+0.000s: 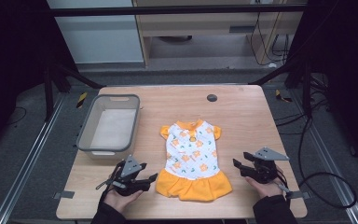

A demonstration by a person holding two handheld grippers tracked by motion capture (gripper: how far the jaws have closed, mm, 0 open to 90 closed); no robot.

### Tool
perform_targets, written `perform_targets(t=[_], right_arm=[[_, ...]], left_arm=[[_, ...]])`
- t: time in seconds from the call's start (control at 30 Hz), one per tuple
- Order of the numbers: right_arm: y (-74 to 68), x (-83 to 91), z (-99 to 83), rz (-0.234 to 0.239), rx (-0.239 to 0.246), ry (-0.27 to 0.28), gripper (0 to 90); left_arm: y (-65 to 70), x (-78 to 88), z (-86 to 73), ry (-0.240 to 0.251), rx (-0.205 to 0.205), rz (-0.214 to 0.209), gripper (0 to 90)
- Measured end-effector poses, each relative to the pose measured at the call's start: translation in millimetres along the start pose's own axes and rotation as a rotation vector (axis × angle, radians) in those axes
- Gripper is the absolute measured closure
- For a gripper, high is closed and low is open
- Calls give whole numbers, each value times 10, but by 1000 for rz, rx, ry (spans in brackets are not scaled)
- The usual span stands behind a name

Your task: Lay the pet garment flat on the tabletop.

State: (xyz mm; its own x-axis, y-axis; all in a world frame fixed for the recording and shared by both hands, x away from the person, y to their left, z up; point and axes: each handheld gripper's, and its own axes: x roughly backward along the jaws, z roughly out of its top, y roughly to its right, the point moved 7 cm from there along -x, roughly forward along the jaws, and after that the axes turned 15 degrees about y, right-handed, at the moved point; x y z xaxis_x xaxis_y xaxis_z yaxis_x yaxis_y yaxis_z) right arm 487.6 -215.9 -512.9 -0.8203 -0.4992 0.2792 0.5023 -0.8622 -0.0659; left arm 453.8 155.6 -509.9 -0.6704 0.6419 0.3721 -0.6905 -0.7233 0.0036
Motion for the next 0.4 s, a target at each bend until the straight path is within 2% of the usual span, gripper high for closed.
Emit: perform_targets(t=[0.03,0.17,0.23,0.27,0.33,0.4], right_arm=[[0,0,0,0,0,0,425],[118,73,-51,-40,-24,5,342],[146,84,-64,-50,-25,4,328],[193,100,-95,-70,-26,-6,301],[224,104,-117,-80,-27,-11,281],[231,108,-125,-82,-31,-15,272]], left_arm=[[0,0,0,0,0,0,373],[-100,210,-100,11,12,21,331],[-128,244,-117,16,17,26,320],[-161,277,-131,20,19,34,313],[-280,354,-164,28,24,66,298],[-318,374,-173,34,30,78,288]])
